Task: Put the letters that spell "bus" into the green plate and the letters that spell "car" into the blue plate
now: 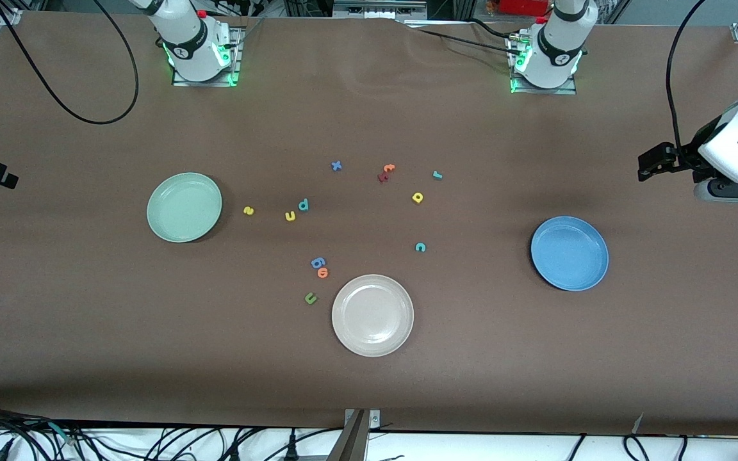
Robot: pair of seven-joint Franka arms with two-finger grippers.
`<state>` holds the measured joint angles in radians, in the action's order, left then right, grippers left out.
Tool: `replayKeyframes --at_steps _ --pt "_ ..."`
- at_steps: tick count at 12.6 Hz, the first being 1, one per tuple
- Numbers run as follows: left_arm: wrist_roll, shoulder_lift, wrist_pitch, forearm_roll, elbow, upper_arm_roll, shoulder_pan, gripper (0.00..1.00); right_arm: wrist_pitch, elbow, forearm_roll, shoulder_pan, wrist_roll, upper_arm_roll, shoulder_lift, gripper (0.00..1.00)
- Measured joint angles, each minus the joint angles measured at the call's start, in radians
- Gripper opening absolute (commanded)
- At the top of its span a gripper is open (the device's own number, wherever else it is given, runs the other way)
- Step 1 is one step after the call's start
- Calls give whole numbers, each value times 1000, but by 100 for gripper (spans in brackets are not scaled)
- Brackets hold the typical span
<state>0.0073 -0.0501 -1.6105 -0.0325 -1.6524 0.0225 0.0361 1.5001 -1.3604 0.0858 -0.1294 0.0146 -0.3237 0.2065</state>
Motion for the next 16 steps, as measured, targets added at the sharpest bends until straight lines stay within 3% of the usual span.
replayKeyframes --at_steps 9,16 --pt "0 -2 1 0 0 0 -1 100 0 0 0 -12 -3 1 0 100" --pt "0 -4 1 0 0 -2 4 100 -2 -2 0 -97 -155 6 15 100"
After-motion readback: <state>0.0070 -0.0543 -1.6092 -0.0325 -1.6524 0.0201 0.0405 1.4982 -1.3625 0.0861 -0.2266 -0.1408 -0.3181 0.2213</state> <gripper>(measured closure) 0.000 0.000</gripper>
